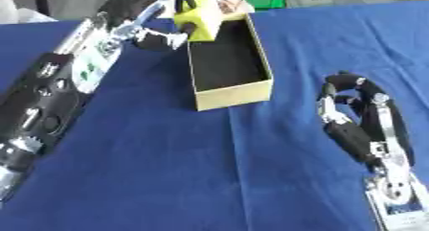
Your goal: Pick up objects on the table and place them in the box.
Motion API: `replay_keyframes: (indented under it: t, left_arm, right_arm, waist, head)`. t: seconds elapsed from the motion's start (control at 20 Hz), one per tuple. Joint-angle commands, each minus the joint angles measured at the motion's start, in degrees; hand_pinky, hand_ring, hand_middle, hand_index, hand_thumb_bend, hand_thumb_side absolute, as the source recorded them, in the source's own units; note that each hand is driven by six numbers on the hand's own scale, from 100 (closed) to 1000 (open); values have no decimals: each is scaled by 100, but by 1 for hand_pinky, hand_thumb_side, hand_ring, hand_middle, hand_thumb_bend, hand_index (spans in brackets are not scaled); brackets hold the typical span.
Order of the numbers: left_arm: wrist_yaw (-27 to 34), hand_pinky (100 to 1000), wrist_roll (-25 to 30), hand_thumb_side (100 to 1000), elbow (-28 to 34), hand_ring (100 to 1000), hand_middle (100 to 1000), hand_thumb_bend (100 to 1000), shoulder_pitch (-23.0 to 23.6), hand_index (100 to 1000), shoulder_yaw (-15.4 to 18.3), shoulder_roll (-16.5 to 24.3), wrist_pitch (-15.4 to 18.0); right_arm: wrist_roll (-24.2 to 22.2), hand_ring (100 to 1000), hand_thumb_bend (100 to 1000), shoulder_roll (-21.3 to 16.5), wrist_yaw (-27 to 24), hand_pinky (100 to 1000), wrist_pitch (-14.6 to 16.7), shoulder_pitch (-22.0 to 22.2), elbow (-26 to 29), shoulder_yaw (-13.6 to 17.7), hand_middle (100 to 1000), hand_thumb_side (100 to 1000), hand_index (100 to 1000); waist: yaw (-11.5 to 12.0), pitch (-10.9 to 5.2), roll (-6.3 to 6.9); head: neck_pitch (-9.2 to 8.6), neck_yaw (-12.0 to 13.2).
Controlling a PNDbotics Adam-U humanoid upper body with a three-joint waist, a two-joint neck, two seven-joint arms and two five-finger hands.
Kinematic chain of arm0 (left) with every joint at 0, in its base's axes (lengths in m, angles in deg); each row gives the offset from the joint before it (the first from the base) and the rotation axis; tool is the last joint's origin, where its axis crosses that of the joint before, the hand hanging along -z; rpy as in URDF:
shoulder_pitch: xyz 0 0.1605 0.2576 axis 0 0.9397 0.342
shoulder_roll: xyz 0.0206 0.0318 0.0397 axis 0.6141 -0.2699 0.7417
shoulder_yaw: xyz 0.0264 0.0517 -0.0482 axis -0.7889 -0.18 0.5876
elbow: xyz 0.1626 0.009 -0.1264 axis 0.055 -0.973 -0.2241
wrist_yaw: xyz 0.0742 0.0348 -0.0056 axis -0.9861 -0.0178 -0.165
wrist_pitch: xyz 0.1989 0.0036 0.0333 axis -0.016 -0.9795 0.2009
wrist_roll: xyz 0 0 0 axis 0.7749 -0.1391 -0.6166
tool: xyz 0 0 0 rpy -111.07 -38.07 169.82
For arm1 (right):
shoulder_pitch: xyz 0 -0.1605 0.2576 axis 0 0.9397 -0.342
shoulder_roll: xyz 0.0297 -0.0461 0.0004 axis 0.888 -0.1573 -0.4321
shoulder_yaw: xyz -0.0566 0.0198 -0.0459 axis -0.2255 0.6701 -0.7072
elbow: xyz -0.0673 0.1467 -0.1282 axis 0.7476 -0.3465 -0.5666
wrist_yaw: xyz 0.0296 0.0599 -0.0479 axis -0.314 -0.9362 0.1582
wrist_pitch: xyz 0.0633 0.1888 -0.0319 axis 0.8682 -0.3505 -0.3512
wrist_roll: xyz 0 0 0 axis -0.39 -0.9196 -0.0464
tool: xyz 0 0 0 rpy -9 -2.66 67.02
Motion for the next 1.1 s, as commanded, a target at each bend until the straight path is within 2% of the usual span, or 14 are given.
replay_keyframes:
  t: [0.05,0.4,0.45,0.5,0.55,0.6,0.75,0.85,0.95,1.1]
  left_arm:
    - [-145,742,51,161,9,656,491,100,-61,643,-51,-33,136]
    - [-423,764,425,186,-117,704,538,100,49,690,-187,-134,454]
    - [-445,781,547,197,-132,739,594,131,58,753,-215,-136,527]
    - [-464,784,687,199,-135,745,612,147,63,770,-240,-136,610]
    - [-463,793,827,208,-134,766,697,216,68,833,-255,-144,687]
    - [-444,797,940,216,-128,777,744,256,70,868,-258,-152,743]
    - [-314,807,1151,229,-43,800,815,311,67,913,-274,-153,823]
    - [-217,812,1242,234,53,816,841,331,56,925,-284,-134,830]
    - [-127,818,1327,289,150,827,860,332,52,934,-297,-114,824]
    - [110,817,1404,268,343,819,849,306,53,923,-288,-59,793]
  right_arm:
    - [-24,933,100,-20,-46,680,13,-73,64,-10,523,349,682]
    - [-25,934,100,-9,-82,680,19,-69,65,-5,523,346,683]
    - [-25,934,100,-9,-85,681,20,-69,65,-4,523,347,683]
    - [-25,934,100,-9,-87,681,20,-68,65,-1,523,346,683]
    - [-25,934,100,-9,-89,681,20,-66,63,0,523,346,683]
    - [-25,934,100,-9,-89,681,21,-66,63,1,523,348,683]
    - [-28,935,100,-6,-90,681,25,-69,62,6,523,347,683]
    - [-23,935,100,-8,-89,682,24,-62,58,14,523,346,684]
    - [-22,935,100,-8,-90,682,26,-62,57,17,523,350,684]
    - [-20,935,100,-9,-88,682,30,-64,60,30,523,350,684]
  waist:
    - [-11,-122,-24]
    - [-26,-101,-31]
    - [-24,-99,-29]
    - [-21,-98,-27]
    - [-16,-98,-25]
    - [-12,-98,-23]
    - [-2,-97,-23]
    - [9,-98,-25]
    - [22,-100,-28]
    - [50,-94,-36]
  head:
    - [-59,20]
    - [-67,19]
    - [-68,20]
    - [-67,18]
    - [-65,17]
    - [-67,15]
    - [-76,1]
    - [-81,-4]
    - [-92,-9]
    - [-103,-36]
